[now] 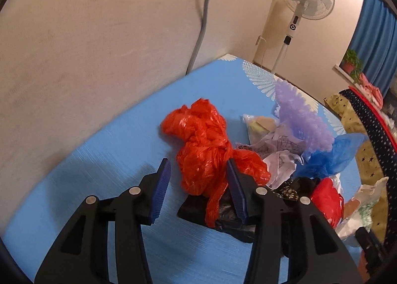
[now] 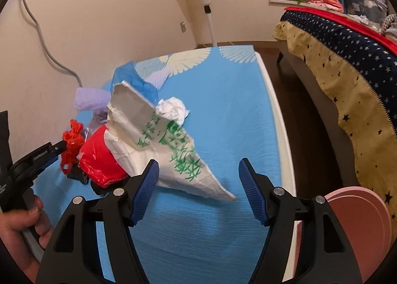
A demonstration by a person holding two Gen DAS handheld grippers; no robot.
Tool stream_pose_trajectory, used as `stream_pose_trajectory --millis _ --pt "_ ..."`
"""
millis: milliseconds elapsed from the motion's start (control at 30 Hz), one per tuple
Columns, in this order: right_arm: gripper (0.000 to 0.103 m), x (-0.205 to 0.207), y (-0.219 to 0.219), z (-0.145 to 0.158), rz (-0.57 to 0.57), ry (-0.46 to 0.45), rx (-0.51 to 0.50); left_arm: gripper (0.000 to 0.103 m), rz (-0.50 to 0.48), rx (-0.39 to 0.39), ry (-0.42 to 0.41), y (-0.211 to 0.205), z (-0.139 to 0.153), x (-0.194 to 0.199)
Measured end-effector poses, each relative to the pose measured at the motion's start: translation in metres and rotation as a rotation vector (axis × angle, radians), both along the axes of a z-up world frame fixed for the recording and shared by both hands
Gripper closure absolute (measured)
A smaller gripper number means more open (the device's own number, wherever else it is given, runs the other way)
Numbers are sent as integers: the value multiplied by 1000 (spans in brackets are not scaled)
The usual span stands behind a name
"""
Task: Collect trash
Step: 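Grasp the orange-red plastic bag with the left gripper while the right grasps the white green-printed bag, then carry both held bags over to the pink bin beside the mattress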
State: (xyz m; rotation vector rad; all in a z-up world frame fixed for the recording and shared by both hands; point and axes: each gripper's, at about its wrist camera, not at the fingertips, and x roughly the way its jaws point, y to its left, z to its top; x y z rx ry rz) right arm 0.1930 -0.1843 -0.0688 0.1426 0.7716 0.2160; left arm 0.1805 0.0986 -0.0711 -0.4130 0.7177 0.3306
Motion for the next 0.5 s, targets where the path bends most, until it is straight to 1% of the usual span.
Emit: stream_pose_trajectory --millis 33,67,100,167,200,233,300,333,367,500 --pt "46 0 1 0 8 -2 1 59 -4 -12 3 1 -2 1" --pt "49 -1 4 1 22 -6 -4 67 -13 -27 4 1 -3 3" --pt "52 -1 6 1 29 -7 -11 72 -28 -34 0 -1 -3 3" --pt "59 -4 9 3 44 -10 -26 82 -34 -7 2 -5 -2 4" --pt "67 -5 10 3 55 -7 -22 83 -38 1 -1 -7 -1 4" --pt "77 -6 11 4 63 -5 -17 87 -39 2 -5 -7 1 3" --pt "86 -9 10 7 71 -12 -8 90 -34 24 -13 -8 5 0" --pt "96 -11 11 10 76 -17 -2 91 -33 35 -17 -9 7 -1" --pt "101 -13 12 12 87 -20 5 92 -32 46 -22 -9 9 -2" --pt "101 -23 12 24 92 -54 -2 92 -24 65 -44 -8 19 -8"
